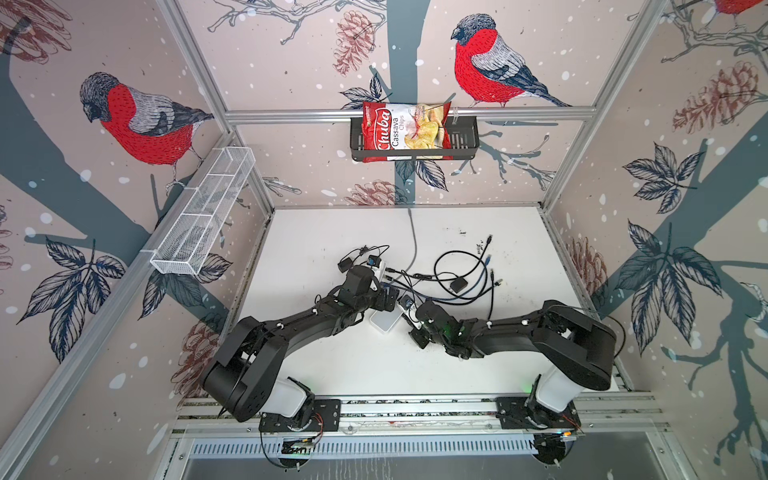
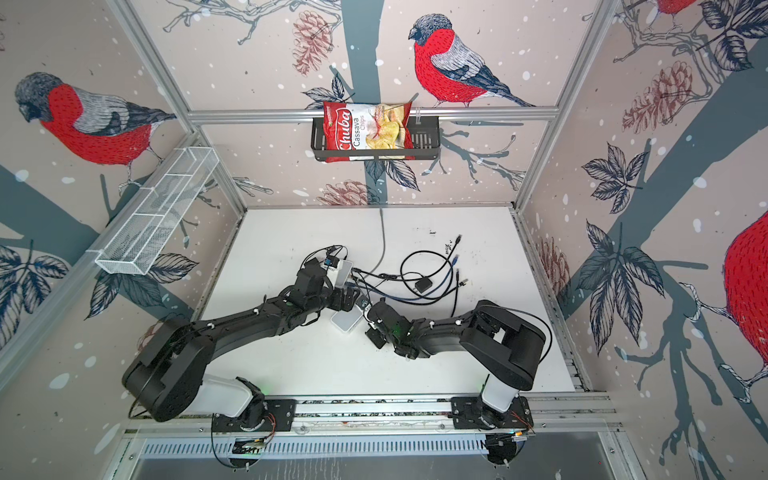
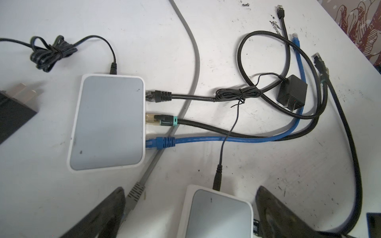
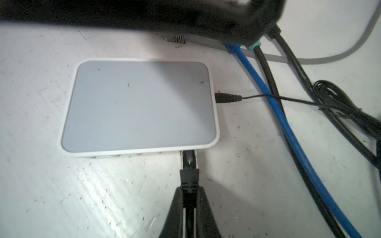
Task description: Insert the plug into the switch port
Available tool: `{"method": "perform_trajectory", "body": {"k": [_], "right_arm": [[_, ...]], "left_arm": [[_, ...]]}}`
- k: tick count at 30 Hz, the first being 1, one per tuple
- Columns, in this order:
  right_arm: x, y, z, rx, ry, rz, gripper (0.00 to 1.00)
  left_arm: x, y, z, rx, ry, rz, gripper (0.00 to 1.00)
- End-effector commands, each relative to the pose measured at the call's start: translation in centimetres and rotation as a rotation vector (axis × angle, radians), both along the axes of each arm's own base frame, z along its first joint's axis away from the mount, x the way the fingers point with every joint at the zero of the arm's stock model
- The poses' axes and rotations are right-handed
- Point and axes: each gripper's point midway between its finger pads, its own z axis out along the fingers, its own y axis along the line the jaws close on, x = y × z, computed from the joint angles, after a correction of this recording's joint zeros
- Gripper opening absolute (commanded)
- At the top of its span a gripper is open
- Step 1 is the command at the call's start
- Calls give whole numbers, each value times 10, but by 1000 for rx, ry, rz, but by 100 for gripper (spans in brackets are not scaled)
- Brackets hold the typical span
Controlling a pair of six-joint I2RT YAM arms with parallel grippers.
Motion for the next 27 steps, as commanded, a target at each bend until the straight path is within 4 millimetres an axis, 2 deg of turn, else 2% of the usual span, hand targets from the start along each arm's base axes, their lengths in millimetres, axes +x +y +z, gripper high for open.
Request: {"method": "perform_trajectory", "body": {"k": [1, 3, 9, 12, 15, 18, 22, 25, 27], "right_arm": [[-3, -4, -4, -20, 15, 0, 12], [-5, -7, -9, -37, 26, 0, 18], [-7, -12, -15, -45, 78, -18, 29], [-4, -14, -6, -15, 98, -40, 35], [8, -16, 16, 47, 105, -79, 40], [33, -22, 44, 120, 102, -174, 41], [89, -43, 73, 222, 161, -380, 41], [125, -48, 94, 278, 167, -461, 41], [142, -48, 106, 299, 152, -482, 43]], "left_arm": [[13, 9, 13, 1, -62, 77, 98], [16, 15, 14, 24, -71, 101, 98], [26, 22, 10, 82, -60, 139, 97], [29, 22, 11, 70, -68, 149, 97], [32, 24, 14, 67, -79, 163, 97], [33, 26, 16, 65, -89, 175, 98], [33, 28, 19, 57, -101, 183, 98], [32, 30, 19, 57, -106, 188, 97], [31, 33, 18, 58, -106, 193, 98]]}}
